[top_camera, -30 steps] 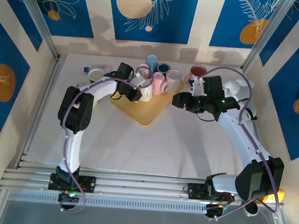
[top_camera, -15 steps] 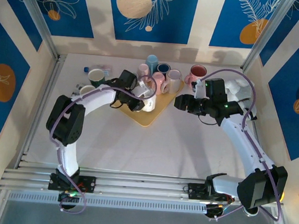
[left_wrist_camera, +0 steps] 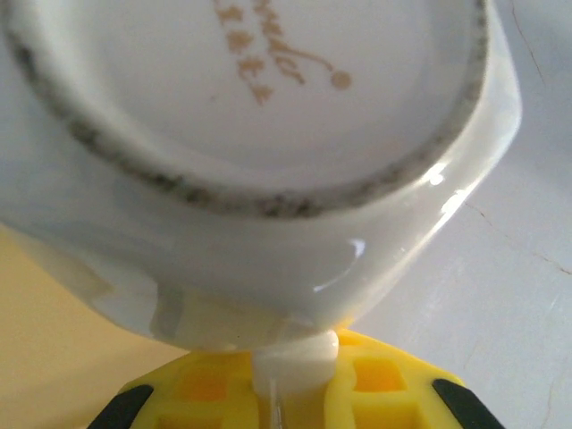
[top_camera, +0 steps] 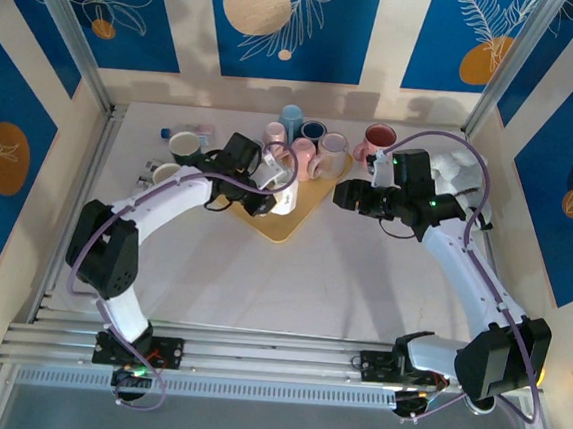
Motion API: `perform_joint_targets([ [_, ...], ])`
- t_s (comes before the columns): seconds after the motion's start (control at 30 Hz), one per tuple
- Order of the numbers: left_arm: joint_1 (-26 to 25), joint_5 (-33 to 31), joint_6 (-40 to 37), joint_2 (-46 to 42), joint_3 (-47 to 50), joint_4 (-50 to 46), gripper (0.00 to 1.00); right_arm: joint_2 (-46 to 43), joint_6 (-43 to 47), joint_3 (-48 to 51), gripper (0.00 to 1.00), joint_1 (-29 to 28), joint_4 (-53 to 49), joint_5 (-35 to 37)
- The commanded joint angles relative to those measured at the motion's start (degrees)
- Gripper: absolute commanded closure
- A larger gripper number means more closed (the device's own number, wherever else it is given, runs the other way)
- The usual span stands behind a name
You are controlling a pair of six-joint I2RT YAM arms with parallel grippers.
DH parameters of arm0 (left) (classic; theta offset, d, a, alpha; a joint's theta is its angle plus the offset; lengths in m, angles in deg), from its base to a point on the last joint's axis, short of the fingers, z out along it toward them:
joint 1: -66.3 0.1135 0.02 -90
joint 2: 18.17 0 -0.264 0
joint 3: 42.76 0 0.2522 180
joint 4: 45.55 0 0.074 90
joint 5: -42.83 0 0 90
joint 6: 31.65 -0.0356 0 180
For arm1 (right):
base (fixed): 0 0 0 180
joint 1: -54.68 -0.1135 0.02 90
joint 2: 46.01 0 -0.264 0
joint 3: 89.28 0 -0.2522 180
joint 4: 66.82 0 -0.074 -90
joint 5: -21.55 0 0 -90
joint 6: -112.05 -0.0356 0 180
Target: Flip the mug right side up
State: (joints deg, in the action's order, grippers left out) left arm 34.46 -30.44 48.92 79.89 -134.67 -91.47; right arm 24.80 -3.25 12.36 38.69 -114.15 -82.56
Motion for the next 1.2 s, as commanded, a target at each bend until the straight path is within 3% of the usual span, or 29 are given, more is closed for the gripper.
perform_joint_targets([
  [0.0, -1.6, 0.76, 2.9, -5.17, -1.89, 1.19, 1.0, -2.61, -0.91, 1.05, 0.43, 0.46, 1.4, -6.66],
  [0.4, -2.0, 3.31, 18.09, -17.27, 1.57, 9.52, 1.0, -6.87, -12.17, 4.34, 0.42, 3.42, 9.48, -25.21],
  [0.53, -1.79, 2.67, 22.47, -19.79, 1.16, 11.58, 1.0, -8.6, -20.36, 9.21, 0.41, 3.49, 18.76, -29.18],
  [0.67, -1.83, 6.76, 27.05, -20.79, 0.24, 14.95, 1.0, -9.16, -28.55, 13.5, 0.42, 3.37, 28.92, -31.68],
  [0.93, -1.75, 9.82, 33.3, -23.29, 1.47, 22.58, 1.0, -8.13, -44.54, 19.39, 0.44, 1.81, 51.36, -31.66],
  [1.17, -1.83, 11.51, 40.43, -25.16, 4.23, 31.83, 1.0, -4.05, -56.38, 24.62, 0.45, -1.93, 74.1, -26.82],
])
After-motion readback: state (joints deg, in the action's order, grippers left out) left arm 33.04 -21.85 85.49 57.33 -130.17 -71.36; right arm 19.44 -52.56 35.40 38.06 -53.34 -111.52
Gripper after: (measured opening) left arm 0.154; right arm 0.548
